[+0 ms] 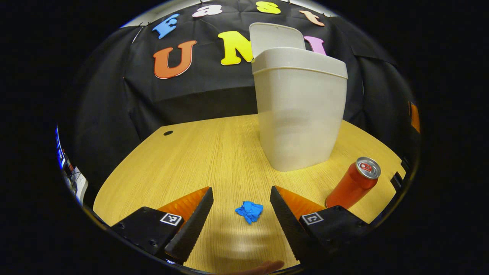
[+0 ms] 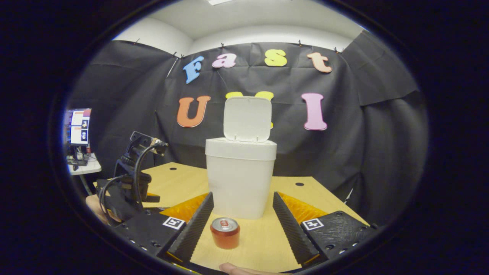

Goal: Press the lid of the desktop garbage bin to open it, pick up the crumpled paper on the desktop and throw it into the bin, then pick up the pop can on the desktop and drop it into the bin, and finally close the garbage bin lid.

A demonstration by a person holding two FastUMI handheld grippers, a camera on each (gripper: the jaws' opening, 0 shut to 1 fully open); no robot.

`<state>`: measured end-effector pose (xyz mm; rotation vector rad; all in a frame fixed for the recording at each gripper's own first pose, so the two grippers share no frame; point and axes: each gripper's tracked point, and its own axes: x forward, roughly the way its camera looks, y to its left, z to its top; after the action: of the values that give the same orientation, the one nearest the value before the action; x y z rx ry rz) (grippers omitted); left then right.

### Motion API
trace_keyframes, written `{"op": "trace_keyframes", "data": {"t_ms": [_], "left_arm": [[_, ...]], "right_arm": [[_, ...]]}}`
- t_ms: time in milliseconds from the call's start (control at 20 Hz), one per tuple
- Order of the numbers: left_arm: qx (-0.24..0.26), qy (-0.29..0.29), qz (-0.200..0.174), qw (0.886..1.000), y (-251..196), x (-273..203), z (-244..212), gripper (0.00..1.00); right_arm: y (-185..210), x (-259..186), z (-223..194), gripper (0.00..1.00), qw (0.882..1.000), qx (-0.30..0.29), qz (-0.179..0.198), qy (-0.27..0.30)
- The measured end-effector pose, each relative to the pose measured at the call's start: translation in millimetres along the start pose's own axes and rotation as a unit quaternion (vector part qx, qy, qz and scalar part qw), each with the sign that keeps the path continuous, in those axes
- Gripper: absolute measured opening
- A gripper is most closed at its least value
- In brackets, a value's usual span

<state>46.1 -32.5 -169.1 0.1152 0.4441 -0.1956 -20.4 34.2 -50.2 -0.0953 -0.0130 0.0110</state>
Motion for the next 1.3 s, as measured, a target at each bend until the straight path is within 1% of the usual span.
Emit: {"op": "trace_keyframes", "data": {"t_ms": [50, 100, 150, 200, 300, 400, 450, 500, 600, 650, 700, 750, 800, 850, 900, 1150, 1250, 1300], "left_arm": [[0.004, 0.008, -0.007, 1.000, -3, 3, -5, 0.96], [0.007, 0.019, -0.010, 1.000, -4, 6, -11, 0.93], [0.011, 0.028, -0.009, 1.000, -4, 8, -16, 0.92], [0.015, 0.036, -0.009, 0.999, -5, 11, -20, 0.90], [0.021, 0.062, -0.023, 0.998, -9, 11, -32, 0.88], [0.033, 0.064, -0.041, 0.997, -14, 12, -35, 0.86], [0.032, 0.071, -0.043, 0.996, -16, 13, -39, 0.84], [0.032, 0.078, -0.038, 0.996, -13, 16, -43, 0.78], [0.038, 0.098, -0.030, 0.994, -6, 22, -52, 0.78], [0.038, 0.108, -0.034, 0.993, -8, 23, -56, 0.78], [0.037, 0.094, -0.040, 0.994, -10, 25, -51, 0.77], [0.035, 0.098, -0.039, 0.994, -10, 25, -51, 0.77], [0.036, 0.094, -0.040, 0.994, -11, 26, -47, 0.70], [0.035, 0.093, -0.041, 0.994, -13, 27, -44, 0.68], [0.033, 0.091, -0.042, 0.994, -9, 26, -43, 0.64], [0.015, 0.078, -0.039, 0.996, -12, 31, -41, 0.59], [0.008, 0.072, -0.039, 0.997, -14, 40, -37, 0.54], [0.004, 0.070, -0.039, 0.997, -15, 43, -36, 0.52]], "right_arm": [[-1, -6, -9, 0.98, 1.000, 0.016, -0.003, -0.003], [-2, -10, -15, 0.93, 1.000, 0.027, -0.006, -0.015], [-4, -10, -22, 0.95, 0.999, 0.035, -0.019, -0.026], [-3, -9, -32, 0.95, 0.999, 0.026, -0.021, -0.024], [5, -4, -53, 0.96, 1.000, 0.006, -0.021, -0.008], [13, -1, -67, 0.96, 1.000, 0.013, -0.011, 0.006], [17, 2, -75, 0.96, 1.000, 0.017, -0.005, 0.016], [20, 4, -82, 0.95, 1.000, 0.019, -0.005, 0.024], [24, 9, -97, 0.96, 0.999, 0.012, -0.005, 0.040], [25, 12, -103, 0.96, 0.999, 0.007, -0.006, 0.046], [25, 15, -109, 0.96, 0.999, 0.005, -0.007, 0.053], [25, 18, -118, 0.96, 0.998, 0.005, -0.009, 0.067], [25, 19, -123, 0.96, 0.997, 0.011, -0.007, 0.076], [27, 19, -124, 0.96, 0.996, 0.018, -0.004, 0.082], [28, 21, -125, 0.97, 0.996, 0.022, -0.003, 0.085], [28, 35, -130, 0.96, 0.995, 0.023, -0.006, 0.093], [34, 38, -129, 0.96, 0.996, 0.020, 0.000, 0.092], [34, 41, -129, 0.94, 0.996, 0.019, 0.001, 0.093]]}}
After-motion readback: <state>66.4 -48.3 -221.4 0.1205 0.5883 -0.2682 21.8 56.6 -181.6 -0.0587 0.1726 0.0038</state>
